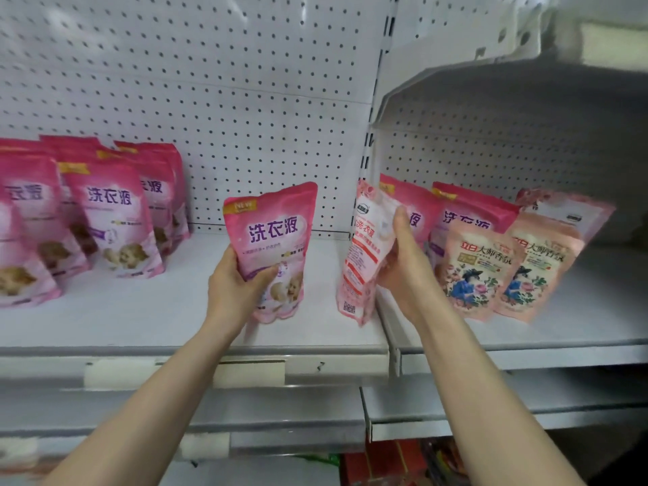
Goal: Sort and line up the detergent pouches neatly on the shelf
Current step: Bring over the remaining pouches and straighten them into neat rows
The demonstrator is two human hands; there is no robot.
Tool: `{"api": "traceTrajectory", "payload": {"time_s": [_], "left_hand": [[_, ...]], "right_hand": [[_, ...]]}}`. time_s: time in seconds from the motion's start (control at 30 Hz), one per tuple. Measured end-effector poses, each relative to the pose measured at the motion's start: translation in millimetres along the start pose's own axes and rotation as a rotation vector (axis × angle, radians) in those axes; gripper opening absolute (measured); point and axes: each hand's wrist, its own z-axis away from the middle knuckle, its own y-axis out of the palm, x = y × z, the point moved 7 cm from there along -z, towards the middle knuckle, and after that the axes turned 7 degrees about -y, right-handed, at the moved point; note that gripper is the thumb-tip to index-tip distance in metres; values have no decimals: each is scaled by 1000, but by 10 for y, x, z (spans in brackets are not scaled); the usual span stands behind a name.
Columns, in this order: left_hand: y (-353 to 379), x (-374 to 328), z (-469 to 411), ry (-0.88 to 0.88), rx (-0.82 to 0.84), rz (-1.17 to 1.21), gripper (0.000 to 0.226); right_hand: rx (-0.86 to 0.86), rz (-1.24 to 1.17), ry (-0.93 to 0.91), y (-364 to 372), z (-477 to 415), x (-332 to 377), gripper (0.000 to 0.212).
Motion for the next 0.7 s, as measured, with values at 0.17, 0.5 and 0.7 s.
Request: {"api": "traceTrajectory", "payload": {"time_s": [0.17, 0.5, 0.7], "left_hand": [[-18, 14, -23, -31, 49, 14, 44], [-3, 50, -11, -66, 109, 31, 49], [-73, 50, 29, -67, 51, 72, 41]], "right_hand": [[48, -147, -72, -321, -218, -67, 46], [462, 184, 63, -21, -391, -529, 85], [294, 176, 61, 24, -510, -464, 72]]}}
